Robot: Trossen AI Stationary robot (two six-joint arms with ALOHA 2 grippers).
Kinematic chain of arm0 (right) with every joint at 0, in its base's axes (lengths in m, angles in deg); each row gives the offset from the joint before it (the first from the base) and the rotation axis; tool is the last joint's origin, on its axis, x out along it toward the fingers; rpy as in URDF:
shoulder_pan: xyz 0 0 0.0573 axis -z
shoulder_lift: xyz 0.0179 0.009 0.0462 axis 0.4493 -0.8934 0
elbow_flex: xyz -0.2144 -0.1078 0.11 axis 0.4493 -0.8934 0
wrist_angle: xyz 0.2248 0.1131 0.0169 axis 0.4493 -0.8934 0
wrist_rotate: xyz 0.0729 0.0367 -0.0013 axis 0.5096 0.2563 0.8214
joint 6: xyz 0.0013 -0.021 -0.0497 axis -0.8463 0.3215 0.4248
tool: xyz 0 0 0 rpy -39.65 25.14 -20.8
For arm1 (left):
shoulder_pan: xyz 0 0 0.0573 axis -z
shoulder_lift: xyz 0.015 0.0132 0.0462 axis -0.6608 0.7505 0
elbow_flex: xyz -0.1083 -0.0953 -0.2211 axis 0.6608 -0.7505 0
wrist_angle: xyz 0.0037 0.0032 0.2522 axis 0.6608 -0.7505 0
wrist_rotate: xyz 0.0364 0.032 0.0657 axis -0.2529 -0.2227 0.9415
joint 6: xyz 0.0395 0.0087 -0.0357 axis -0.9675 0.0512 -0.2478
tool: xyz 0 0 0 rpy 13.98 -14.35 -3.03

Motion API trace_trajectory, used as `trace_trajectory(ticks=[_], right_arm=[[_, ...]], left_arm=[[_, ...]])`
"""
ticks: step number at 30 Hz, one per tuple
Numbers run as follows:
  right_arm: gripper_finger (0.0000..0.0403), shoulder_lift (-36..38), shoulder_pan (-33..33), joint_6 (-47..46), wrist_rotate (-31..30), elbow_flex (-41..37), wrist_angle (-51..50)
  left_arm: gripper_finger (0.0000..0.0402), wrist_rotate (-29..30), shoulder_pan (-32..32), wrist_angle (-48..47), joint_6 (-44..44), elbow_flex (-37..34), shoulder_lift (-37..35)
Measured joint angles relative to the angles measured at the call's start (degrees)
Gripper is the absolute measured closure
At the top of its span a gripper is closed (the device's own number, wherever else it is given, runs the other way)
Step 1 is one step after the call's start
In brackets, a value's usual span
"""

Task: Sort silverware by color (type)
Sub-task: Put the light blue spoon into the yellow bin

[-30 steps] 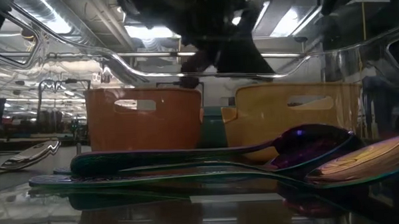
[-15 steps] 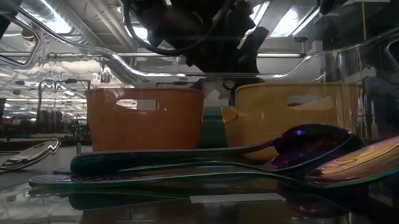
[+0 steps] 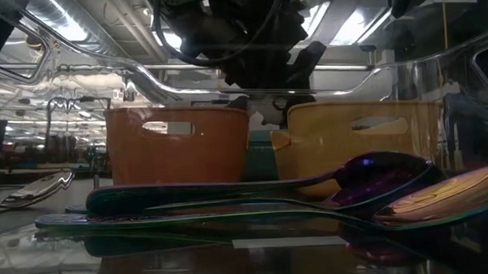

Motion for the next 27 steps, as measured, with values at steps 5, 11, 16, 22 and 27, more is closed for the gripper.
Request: trace_trajectory(ticks=[5,11,16,22,27], right_arm=[[0.0274,0.00,0.00,0.00,0.02,-0.02,0.00],[0.0274,0.00,0.00,0.01,0.04,-0.02,-0.02],[0.0274,0.00,0.00,0.00,0.04,-0.02,-0.02],[0.0274,0.00,0.00,0.02,0.06,-0.02,-0.02],[0.0274,0.00,0.00,0.00,0.06,-0.02,-0.02]], left_arm=[[0.0392,1.10,0.02,-0.02,0.15,0.00,0.00],[0.0391,3.42,0.00,-0.02,0.17,0.00,0.00],[0.0391,3.11,0.02,-0.02,0.35,0.00,0.00],[0.0384,3.04,0.00,-0.02,4.07,0.00,0.00],[0.0354,3.02,0.00,0.00,4.22,0.00,0.00]])
